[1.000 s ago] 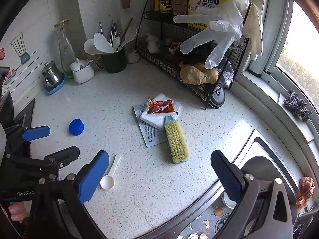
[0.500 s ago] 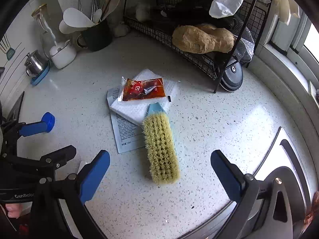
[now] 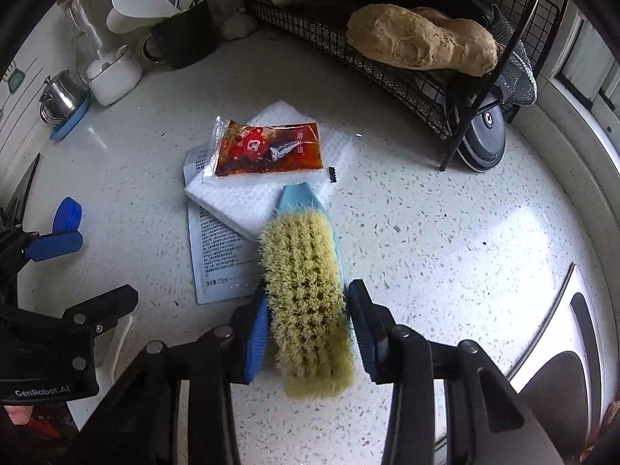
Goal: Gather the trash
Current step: 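Grasp the white plastic spoon with the left gripper while the right gripper holds the brush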
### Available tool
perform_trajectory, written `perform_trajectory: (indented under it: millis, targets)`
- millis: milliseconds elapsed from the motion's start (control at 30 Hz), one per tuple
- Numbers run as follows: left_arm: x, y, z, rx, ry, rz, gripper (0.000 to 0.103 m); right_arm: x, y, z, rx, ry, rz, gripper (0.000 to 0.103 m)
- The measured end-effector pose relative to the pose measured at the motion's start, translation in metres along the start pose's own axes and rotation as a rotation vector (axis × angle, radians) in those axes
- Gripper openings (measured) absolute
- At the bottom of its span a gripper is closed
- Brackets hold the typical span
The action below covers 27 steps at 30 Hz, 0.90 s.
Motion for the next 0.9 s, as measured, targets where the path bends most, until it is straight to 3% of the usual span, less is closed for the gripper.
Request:
perform_trajectory:
  millis: [233,567,800,833,900]
  targets:
    - [0.010,0.018,-0.014,0.009,0.055,0.035,0.084,-0.012,0.027,-0.035,0.056,-0.008,0.028,0.037]
    - [0.021,0.056,-0.018,-0.049,0.103,0.051,0.084,-0.011,0.073,-0.055,0.035,-0.011,0.105,0.037]
    - [0.024,0.064,-0.008,-0.063,0.077,0.071,0.084,-0.005,0.086,-0.053,0.023,-0.013,0.127,0.037]
    - [0.027,0.062,-0.005,-0.061,0.072,0.072,0.083,-0.004,0.087,-0.054,0.024,-0.011,0.128,0.037]
    - [0.029,0.064,-0.005,-0.064,0.076,0.075,0.070,0.000,0.084,-0.058,0.028,-0.006,0.131,0.037]
Point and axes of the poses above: each gripper's, at about its wrist camera, not at the fingertips, and z roughly the way its jaws point, x to its right, y to its underside, the point moved 9 cm from there along z, roughly the way its jaws point, and after that the axes turned 1 degree about -y, right-handed, at the moved point
